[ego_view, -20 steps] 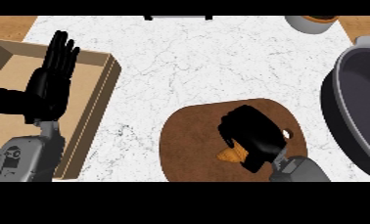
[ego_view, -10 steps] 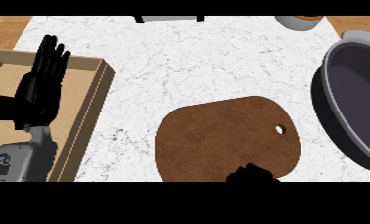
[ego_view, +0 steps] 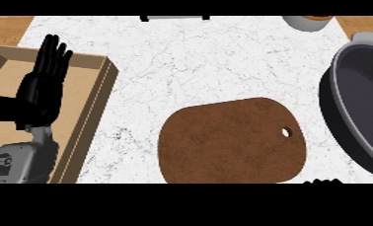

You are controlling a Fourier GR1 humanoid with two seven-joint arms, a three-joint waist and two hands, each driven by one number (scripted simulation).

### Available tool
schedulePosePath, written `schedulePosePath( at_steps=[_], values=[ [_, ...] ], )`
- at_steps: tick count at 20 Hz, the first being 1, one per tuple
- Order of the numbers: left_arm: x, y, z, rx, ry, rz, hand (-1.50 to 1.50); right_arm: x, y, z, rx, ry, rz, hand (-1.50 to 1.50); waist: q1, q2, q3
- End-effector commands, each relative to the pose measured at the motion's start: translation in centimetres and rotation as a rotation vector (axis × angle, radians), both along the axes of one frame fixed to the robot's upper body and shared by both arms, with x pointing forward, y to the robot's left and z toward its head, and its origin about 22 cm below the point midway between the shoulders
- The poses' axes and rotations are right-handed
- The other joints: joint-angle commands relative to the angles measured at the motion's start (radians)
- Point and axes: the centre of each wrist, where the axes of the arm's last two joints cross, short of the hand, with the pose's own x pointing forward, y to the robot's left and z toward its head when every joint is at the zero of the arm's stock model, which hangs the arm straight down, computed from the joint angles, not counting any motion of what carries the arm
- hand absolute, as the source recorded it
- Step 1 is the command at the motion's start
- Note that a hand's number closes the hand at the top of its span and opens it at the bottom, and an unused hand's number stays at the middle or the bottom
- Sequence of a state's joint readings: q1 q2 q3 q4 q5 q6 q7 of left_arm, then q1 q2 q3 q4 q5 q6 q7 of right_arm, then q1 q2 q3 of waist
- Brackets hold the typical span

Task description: Pick the croissant from the cutting board and place it in the pot

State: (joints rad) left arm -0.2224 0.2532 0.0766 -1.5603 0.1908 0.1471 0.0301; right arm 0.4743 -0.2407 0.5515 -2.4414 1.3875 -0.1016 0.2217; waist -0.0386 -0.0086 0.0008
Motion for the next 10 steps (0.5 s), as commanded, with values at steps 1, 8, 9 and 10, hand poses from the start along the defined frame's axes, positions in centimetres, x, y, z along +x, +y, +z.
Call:
schedulePosePath(
  at_steps=[1,8,9,10],
  values=[
    [0.0,-0.6,-0.4,0.0,0.019,-0.004,0.0,-2.6,-2.6,4.6,0.118,-0.126,-0.101,1.5,0.009,0.005,0.001],
    [0.1,-1.3,0.4,0.021,-0.007,-0.026,0.0,0.2,-6.9,2.8,0.03,-0.066,-0.221,1.5,0.028,0.01,0.003],
    [-0.4,0.2,0.4,0.01,-0.019,-0.007,0.0,-0.1,-7.0,2.8,0.03,-0.048,-0.225,1.5,0.028,0.007,0.003],
    [0.4,-0.4,-0.1,0.002,-0.011,-0.019,0.0,0.8,-8.0,2.2,0.003,-0.039,-0.248,1.5,0.018,0.014,0.003]
  ],
)
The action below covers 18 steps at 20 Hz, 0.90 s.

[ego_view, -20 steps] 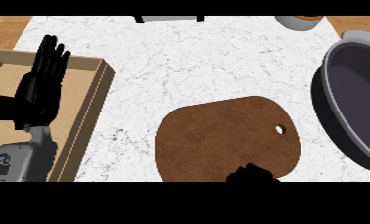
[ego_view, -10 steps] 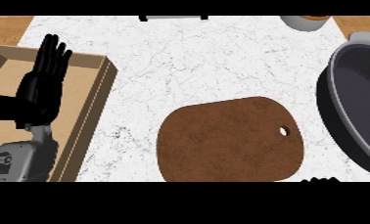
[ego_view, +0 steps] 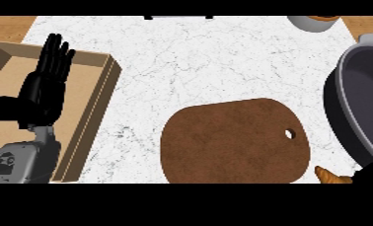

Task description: Pick the croissant from the cutting board and place it in the pot

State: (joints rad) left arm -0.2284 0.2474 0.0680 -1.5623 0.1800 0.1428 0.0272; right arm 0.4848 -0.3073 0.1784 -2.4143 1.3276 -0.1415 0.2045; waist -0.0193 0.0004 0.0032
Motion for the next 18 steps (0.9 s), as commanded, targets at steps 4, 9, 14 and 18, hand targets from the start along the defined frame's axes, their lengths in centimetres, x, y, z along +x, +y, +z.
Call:
schedulePosePath(
  at_steps=[4,9,14,18],
  values=[
    [-0.4,-0.2,-1.3,0.007,-0.001,-0.027,0.0,1.8,-4.4,1.5,0.223,-0.023,0.003,1.5,0.011,0.003,0.001],
    [0.5,-0.5,0.5,-0.001,0.008,-0.023,0.0,4.7,-11.9,1.4,0.266,-0.053,-0.027,1.5,0.012,0.0,0.003],
    [0.9,-0.3,0.7,0.016,-0.013,-0.018,0.0,7.0,-20.3,1.8,0.296,-0.028,0.003,1.5,0.025,0.003,0.0],
    [0.1,-1.5,-0.4,0.002,-0.008,-0.049,0.0,8.4,-25.1,1.0,0.293,-0.002,0.002,1.5,0.03,0.002,-0.002]
  ],
)
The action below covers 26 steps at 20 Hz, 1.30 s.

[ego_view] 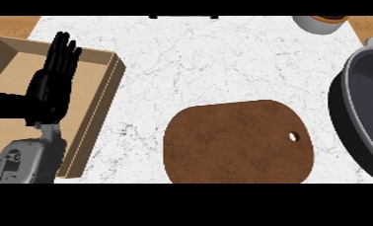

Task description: Pick the croissant from the cutting board and place it in the pot

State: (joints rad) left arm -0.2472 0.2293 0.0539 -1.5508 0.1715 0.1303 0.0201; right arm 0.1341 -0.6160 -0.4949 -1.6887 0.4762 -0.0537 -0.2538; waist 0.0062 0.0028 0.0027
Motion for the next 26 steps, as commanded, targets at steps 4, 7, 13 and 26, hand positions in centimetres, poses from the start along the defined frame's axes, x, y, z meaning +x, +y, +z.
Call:
schedulePosePath(
  at_steps=[4,7,13,26],
  values=[
    [0.9,-1.3,0.3,0.003,0.023,-0.009,0.0,2.8,-6.4,-3.3,0.01,0.067,0.006,1.5,0.002,0.001,-0.001],
    [1.2,0.0,1.6,0.008,-0.002,-0.021,0.0,3.8,-7.2,-5.3,0.036,0.225,0.005,1.5,0.015,0.004,-0.001],
    [0.8,0.0,1.7,-0.012,0.008,-0.026,0.0,6.6,-7.3,-6.8,0.222,0.354,0.12,-1.5,0.02,0.002,-0.001],
    [1.2,0.5,1.0,0.008,0.016,0.01,0.0,6.3,-9.4,-6.2,0.585,0.097,0.257,-1.5,-0.011,-0.003,-0.003]
  ],
)
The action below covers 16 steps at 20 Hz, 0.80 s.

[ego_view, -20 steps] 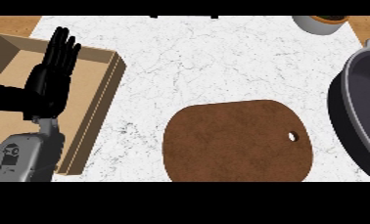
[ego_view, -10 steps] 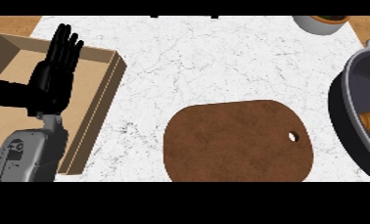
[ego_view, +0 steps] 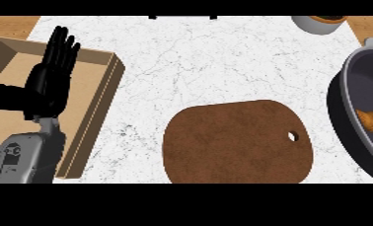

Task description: Pick the croissant from the cutting board and place it in the pot

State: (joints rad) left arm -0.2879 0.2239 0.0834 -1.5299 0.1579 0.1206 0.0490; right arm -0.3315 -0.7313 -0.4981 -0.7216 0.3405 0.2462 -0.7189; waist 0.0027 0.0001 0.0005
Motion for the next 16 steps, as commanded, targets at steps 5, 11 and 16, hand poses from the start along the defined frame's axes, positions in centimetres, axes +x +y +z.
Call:
schedulePosePath(
  at_steps=[5,11,16],
  values=[
    [0.5,-0.7,-0.4,-0.009,-0.009,0.007,0.0,-1.5,-3.4,1.4,0.343,-0.093,-0.086,-1.5,-0.002,0.003,0.001],
    [0.9,0.3,-1.1,-0.005,-0.013,-0.001,0.0,-5.6,-7.8,4.3,0.415,-0.178,-0.146,-1.5,0.004,0.008,0.003],
    [-0.1,-2.1,0.4,-0.01,-0.003,-0.024,0.0,-7.3,-8.6,3.7,0.461,-0.211,-0.176,-1.5,0.019,0.008,0.006]
  ],
)
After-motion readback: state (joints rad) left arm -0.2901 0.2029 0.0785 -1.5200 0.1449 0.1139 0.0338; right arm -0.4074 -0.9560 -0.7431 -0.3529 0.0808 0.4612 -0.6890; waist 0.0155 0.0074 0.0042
